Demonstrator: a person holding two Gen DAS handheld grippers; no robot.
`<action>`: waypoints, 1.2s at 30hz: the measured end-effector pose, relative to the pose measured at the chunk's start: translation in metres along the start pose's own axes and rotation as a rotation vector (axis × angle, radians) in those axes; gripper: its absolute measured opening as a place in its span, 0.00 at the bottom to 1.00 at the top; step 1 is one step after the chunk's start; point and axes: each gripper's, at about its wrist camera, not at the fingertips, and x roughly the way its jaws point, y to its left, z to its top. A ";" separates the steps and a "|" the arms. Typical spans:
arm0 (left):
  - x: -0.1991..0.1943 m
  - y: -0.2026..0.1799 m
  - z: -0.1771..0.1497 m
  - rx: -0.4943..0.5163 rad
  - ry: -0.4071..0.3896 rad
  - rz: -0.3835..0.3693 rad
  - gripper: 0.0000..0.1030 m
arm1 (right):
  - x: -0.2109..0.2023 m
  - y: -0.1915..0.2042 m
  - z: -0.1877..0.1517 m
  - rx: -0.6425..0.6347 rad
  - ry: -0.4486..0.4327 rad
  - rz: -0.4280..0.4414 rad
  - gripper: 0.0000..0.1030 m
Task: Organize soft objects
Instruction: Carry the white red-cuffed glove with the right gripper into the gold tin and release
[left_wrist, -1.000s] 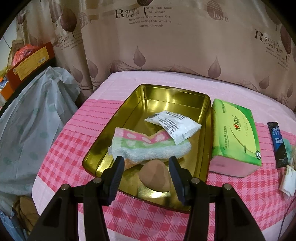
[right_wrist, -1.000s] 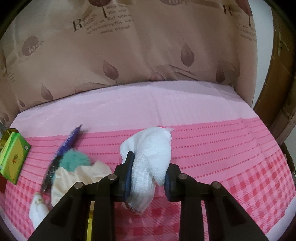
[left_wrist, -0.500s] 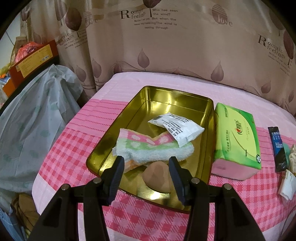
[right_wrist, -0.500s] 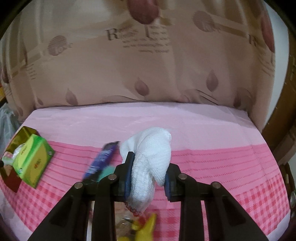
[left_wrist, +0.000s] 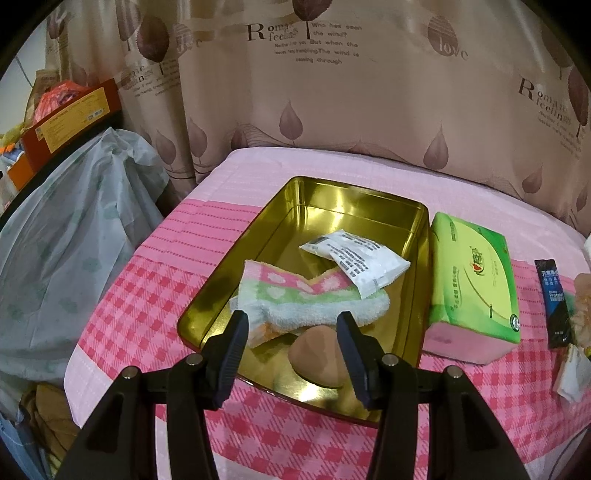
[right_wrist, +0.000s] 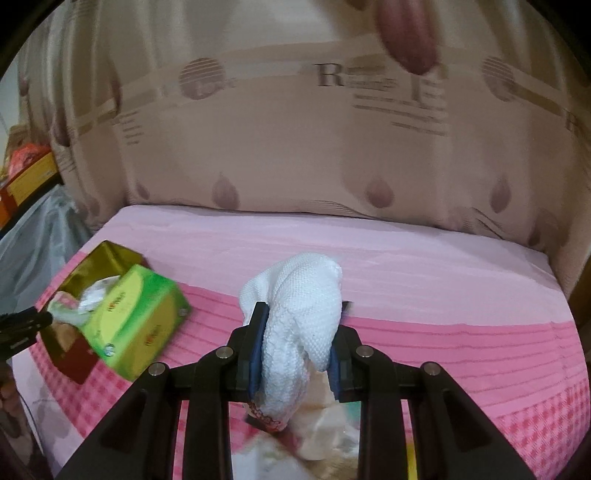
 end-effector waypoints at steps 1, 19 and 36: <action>0.000 0.000 0.000 -0.002 -0.002 0.001 0.49 | 0.002 0.010 0.002 -0.011 -0.001 0.015 0.25; -0.004 0.010 0.003 -0.038 -0.018 0.003 0.49 | 0.057 0.187 0.040 -0.153 0.068 0.328 0.25; 0.001 0.023 0.005 -0.082 -0.002 -0.002 0.49 | 0.111 0.235 0.043 -0.176 0.152 0.391 0.36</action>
